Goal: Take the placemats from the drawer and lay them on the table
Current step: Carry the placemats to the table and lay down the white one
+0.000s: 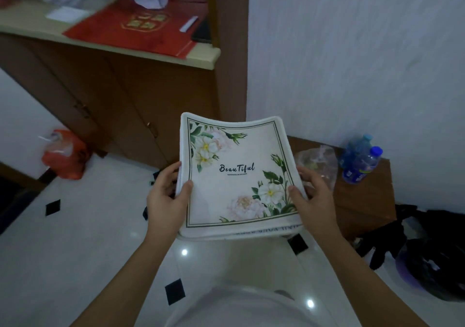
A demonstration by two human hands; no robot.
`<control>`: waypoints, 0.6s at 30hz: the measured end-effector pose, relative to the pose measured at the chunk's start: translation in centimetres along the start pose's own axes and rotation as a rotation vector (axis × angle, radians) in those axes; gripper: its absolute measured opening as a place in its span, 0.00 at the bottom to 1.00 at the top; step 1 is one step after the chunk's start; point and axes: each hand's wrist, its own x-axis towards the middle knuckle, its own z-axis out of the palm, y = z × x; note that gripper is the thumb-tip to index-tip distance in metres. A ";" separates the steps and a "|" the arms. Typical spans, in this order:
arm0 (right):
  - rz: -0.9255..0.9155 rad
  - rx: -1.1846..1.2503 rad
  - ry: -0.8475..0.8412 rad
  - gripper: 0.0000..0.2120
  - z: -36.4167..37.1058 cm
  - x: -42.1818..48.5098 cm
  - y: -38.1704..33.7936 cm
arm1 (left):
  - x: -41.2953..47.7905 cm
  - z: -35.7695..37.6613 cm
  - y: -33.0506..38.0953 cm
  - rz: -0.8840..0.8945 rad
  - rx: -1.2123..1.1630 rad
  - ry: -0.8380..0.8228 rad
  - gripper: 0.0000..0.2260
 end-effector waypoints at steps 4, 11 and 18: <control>-0.018 0.051 -0.120 0.19 6.2 3.0 -1.4 | 1.1 -4.8 -1.0 -0.035 0.068 0.197 0.17; -0.064 0.067 -0.495 0.19 14.0 7.6 -4.2 | -1.5 -9.1 -1.0 -0.152 0.171 0.577 0.17; -0.152 0.098 -0.913 0.18 19.7 7.9 -6.0 | -9.5 -9.7 -0.7 -0.275 0.216 0.973 0.17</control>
